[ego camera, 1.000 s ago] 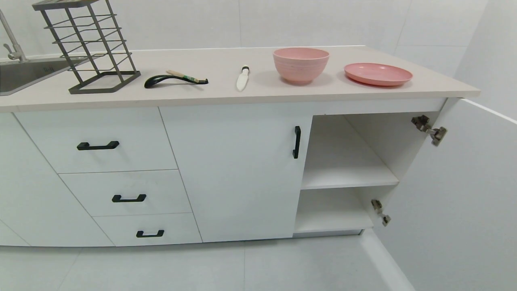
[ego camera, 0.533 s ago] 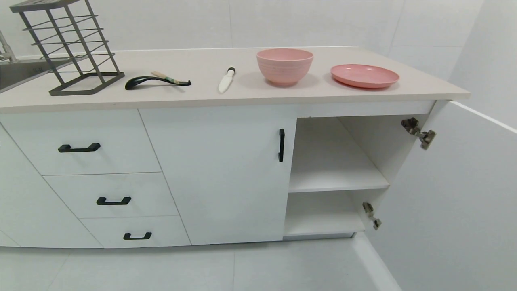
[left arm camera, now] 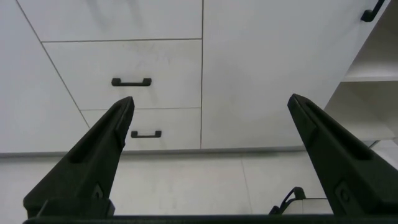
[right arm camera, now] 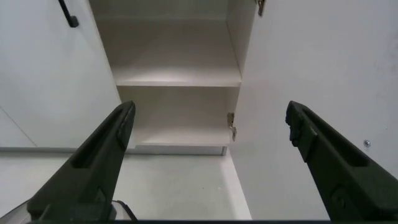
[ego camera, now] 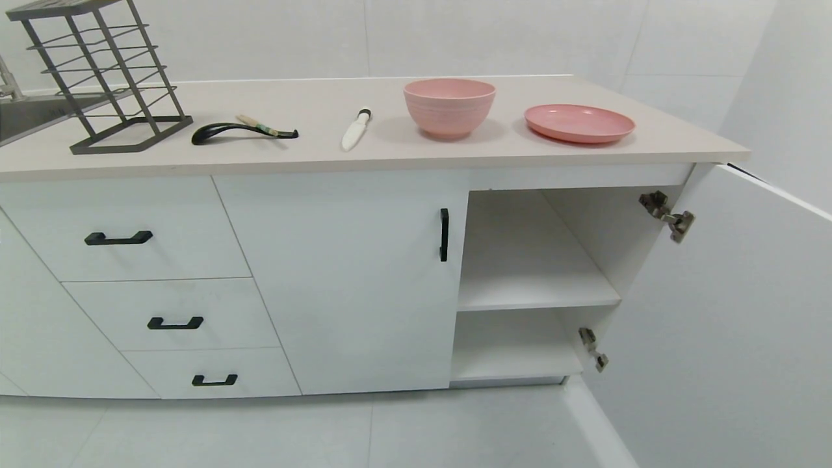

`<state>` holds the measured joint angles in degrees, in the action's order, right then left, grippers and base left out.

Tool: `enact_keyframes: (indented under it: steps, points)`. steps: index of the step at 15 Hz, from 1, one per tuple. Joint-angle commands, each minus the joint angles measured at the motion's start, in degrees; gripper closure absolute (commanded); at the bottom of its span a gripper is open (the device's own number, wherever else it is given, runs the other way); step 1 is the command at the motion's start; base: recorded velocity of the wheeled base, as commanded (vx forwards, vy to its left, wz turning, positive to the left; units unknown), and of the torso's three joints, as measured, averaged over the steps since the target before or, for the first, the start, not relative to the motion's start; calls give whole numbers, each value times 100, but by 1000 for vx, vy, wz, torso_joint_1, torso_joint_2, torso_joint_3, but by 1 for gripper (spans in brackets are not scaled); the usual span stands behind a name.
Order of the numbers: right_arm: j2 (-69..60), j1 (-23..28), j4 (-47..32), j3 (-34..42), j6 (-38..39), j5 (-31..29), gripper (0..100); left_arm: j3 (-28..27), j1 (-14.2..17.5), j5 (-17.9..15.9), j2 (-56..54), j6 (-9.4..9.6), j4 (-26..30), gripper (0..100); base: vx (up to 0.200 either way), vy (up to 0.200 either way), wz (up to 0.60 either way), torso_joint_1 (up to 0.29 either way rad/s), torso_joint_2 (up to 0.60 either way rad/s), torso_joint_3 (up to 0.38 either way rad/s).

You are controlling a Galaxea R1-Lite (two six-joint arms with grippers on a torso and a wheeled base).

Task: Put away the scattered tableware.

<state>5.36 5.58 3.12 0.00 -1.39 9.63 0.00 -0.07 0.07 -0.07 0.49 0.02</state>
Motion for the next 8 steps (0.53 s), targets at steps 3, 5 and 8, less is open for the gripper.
enact_keyframes:
  steps: [3,5,8]
  points:
    - [17,-5,-382,-9,-2,-603,0,0,7,1,16,-5,-2,0,133,0,0,-2,5,3]
    - [17,-5,-330,-9,95,-655,0,0,7,-7,16,-5,-2,0,0,0,0,0,0,0]
    - [17,-5,-321,0,130,-647,0,0,7,1,16,-14,-2,0,0,0,0,0,0,0]
